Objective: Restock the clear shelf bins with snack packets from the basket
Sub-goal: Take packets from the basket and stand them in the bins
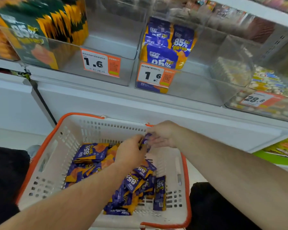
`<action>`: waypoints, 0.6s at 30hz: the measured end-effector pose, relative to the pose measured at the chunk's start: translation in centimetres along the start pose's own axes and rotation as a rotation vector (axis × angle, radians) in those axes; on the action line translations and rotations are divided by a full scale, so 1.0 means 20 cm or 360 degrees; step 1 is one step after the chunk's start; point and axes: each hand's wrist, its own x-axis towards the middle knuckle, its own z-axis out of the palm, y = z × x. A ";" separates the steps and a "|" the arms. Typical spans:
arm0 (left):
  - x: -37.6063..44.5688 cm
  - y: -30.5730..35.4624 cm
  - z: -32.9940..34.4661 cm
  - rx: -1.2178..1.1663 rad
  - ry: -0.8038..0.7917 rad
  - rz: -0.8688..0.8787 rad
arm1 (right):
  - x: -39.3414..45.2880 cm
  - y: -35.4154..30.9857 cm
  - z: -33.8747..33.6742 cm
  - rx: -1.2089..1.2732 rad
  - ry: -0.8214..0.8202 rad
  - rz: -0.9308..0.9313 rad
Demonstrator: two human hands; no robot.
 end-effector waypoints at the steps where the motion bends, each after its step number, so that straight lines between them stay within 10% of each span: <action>1: 0.01 0.01 -0.02 -0.0156 0.0051 -0.0048 | -0.03 -0.02 -0.03 0.0065 0.0019 -0.0050; 5: 0.05 0.11 -0.11 -0.0855 0.0147 -0.0205 | -0.08 -0.07 -0.17 -0.0206 0.0201 -0.0227; 9: 0.10 0.30 -0.24 -0.1359 0.0232 -0.0280 | -0.14 -0.11 -0.26 -0.0137 -0.0179 -0.0322; 18: 0.45 0.64 -0.60 -0.0732 0.0951 0.0428 | -0.33 -0.45 -0.58 0.0398 -0.0251 -0.0703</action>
